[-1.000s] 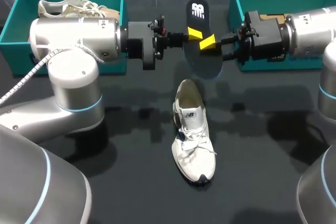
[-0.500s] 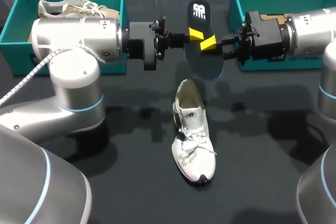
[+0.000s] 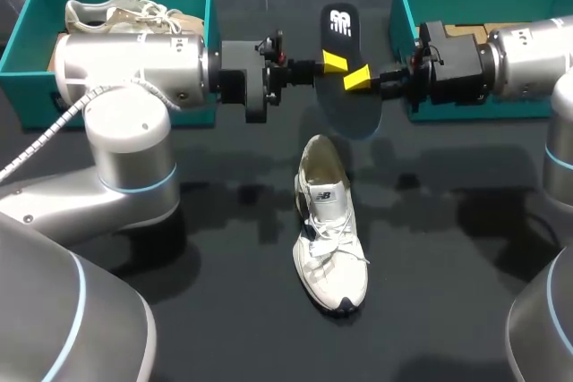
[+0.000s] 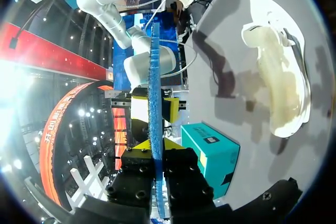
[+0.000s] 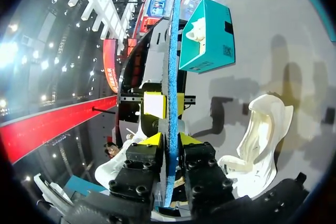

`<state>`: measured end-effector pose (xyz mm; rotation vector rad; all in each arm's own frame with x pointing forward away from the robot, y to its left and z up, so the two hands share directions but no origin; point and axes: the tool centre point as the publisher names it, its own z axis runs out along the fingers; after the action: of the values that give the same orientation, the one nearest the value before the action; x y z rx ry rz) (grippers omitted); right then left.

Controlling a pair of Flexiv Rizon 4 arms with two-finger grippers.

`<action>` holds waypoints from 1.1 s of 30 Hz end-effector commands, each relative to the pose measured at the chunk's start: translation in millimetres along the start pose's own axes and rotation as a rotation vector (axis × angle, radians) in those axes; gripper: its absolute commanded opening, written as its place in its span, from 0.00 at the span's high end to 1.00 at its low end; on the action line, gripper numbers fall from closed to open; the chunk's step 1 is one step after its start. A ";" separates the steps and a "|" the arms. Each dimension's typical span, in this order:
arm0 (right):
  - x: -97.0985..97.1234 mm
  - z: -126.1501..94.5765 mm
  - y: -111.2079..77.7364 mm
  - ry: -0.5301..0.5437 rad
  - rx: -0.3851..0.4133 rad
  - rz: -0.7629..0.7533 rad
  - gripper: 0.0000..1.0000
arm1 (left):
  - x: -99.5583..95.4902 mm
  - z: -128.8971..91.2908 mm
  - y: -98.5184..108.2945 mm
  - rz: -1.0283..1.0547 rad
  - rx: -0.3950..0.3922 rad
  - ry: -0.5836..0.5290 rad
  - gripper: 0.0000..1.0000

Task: Take the shoe out of the shoebox, open the shoe tongue, remove and reinsert the insole, then place the shoe into the shoebox

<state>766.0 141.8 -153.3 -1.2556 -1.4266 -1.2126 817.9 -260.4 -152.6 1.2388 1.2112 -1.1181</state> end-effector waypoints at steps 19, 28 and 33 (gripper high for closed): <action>-7.4 -10.9 -2.3 0.004 -0.024 -0.006 1.00 | 8.0 -58.1 -15.4 -0.077 -0.013 0.092 0.00; -10.3 -13.6 -0.3 0.012 -0.032 0.005 1.00 | 17.4 -75.3 -19.0 -0.121 -0.008 0.229 0.00; -10.3 -13.6 -0.3 0.012 -0.032 0.005 1.00 | 17.4 -75.3 -19.0 -0.121 -0.008 0.229 0.00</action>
<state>768.1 126.3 -161.2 -1.2674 -1.3980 -1.2428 797.0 -185.3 -168.9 1.3230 1.4738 -1.0822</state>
